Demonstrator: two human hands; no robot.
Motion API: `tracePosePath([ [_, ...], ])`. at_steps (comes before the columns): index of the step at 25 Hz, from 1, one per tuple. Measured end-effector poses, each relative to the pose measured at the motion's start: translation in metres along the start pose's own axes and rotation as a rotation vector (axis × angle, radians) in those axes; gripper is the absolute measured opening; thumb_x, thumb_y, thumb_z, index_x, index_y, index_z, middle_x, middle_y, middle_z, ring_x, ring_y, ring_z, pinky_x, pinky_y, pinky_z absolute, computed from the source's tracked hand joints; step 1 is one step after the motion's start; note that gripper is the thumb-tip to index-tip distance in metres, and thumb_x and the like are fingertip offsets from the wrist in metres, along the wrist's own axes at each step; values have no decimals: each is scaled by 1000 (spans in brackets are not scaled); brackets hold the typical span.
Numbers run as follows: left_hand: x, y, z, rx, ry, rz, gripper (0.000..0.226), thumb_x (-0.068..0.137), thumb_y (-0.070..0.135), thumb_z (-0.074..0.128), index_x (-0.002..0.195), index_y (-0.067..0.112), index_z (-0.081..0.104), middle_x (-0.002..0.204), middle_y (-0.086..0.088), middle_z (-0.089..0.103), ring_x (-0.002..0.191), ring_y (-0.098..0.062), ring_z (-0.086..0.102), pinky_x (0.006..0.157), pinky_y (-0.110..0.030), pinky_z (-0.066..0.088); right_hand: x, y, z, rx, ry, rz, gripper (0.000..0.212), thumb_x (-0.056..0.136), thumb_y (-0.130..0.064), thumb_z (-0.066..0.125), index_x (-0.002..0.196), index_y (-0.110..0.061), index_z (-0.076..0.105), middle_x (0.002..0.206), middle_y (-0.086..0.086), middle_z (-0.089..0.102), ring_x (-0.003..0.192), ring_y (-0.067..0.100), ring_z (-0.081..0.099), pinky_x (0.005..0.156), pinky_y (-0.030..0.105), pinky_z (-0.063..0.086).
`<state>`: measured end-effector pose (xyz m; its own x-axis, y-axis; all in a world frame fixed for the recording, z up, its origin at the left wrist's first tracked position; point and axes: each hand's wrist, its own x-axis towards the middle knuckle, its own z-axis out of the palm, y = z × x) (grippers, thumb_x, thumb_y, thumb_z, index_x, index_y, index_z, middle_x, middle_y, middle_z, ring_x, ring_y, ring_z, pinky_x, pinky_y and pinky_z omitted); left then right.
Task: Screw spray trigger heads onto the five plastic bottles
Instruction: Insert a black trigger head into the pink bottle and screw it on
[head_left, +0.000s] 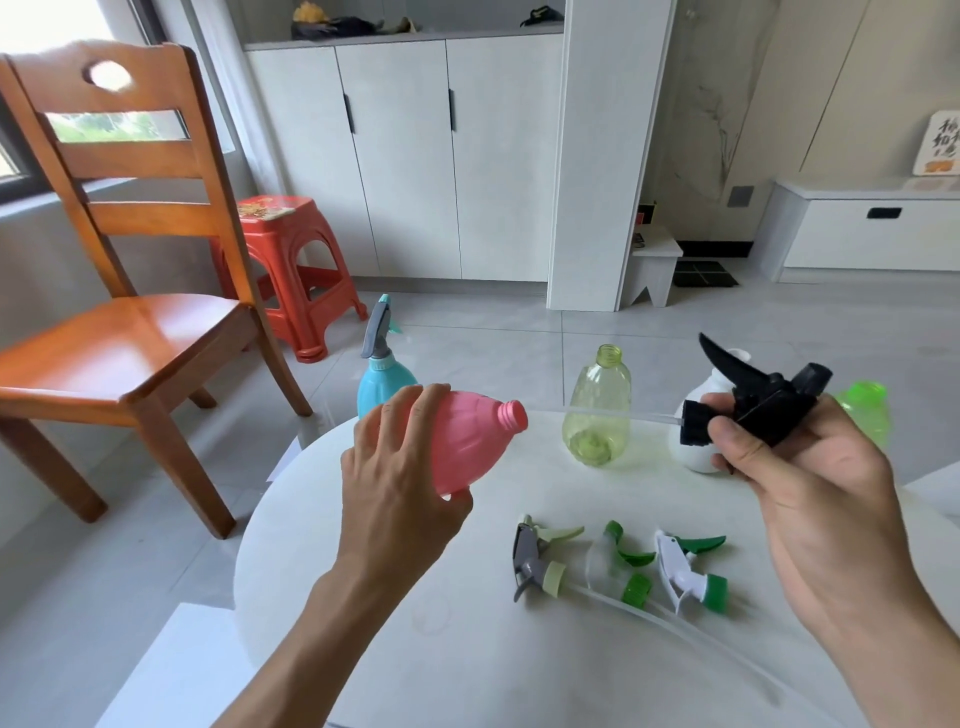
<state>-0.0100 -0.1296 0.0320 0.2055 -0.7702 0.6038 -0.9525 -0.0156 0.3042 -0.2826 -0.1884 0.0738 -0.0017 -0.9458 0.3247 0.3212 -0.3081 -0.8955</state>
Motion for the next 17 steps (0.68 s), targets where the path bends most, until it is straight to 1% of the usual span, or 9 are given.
tracePosePath([
  [2,0,3,2,10,-2,3,93,54,21,88,137,22,45,135,-3,51,117,-31,45,80,-43,47,-1,1,1,-15,-7,-5,28,72,-11,72,98,-16,65,92,-4,77,91,10,70,77,17,54],
  [5,-2,6,3,51,-27,-4,93,54,20,88,137,21,45,135,-5,52,118,-33,45,79,-44,47,0,-3,-2,-23,32,-48,31,73,-10,72,103,-11,64,92,-6,78,91,8,71,78,16,53],
  [7,-2,6,4,78,-43,-29,93,54,19,88,136,20,46,134,-6,52,117,-34,45,77,-45,46,3,-6,-5,-22,29,-41,33,74,-13,72,106,-11,63,93,-5,77,87,10,69,75,18,53],
  [9,-2,5,4,83,-61,-29,92,54,19,88,136,20,46,135,-7,52,118,-34,45,78,-45,47,3,-5,-6,-31,8,-8,31,73,-14,73,102,-14,65,93,-3,77,83,11,67,72,18,52],
  [11,-2,7,4,75,-66,-2,92,56,20,87,138,21,45,136,-6,51,120,-34,45,79,-45,46,-2,-1,-2,-37,-16,17,27,73,-9,73,98,-15,65,92,-3,78,82,7,69,70,15,53],
  [13,-4,14,5,64,-65,43,93,56,21,86,139,22,43,138,-4,50,122,-33,44,81,-44,46,-8,5,4,-48,-47,33,25,78,1,71,97,-14,65,91,-3,79,81,4,70,70,13,52],
  [15,-8,23,7,48,-68,90,95,55,21,85,139,23,42,139,-5,49,124,-33,44,83,-44,45,-13,10,10,-64,-87,34,26,81,7,70,95,-15,66,93,0,79,84,7,72,74,14,53],
  [17,-13,32,10,32,-77,130,96,55,22,85,140,23,42,140,-5,50,125,-33,45,83,-43,45,-17,15,13,-88,-110,33,27,82,7,71,93,-18,67,96,5,78,91,13,73,80,17,53],
])
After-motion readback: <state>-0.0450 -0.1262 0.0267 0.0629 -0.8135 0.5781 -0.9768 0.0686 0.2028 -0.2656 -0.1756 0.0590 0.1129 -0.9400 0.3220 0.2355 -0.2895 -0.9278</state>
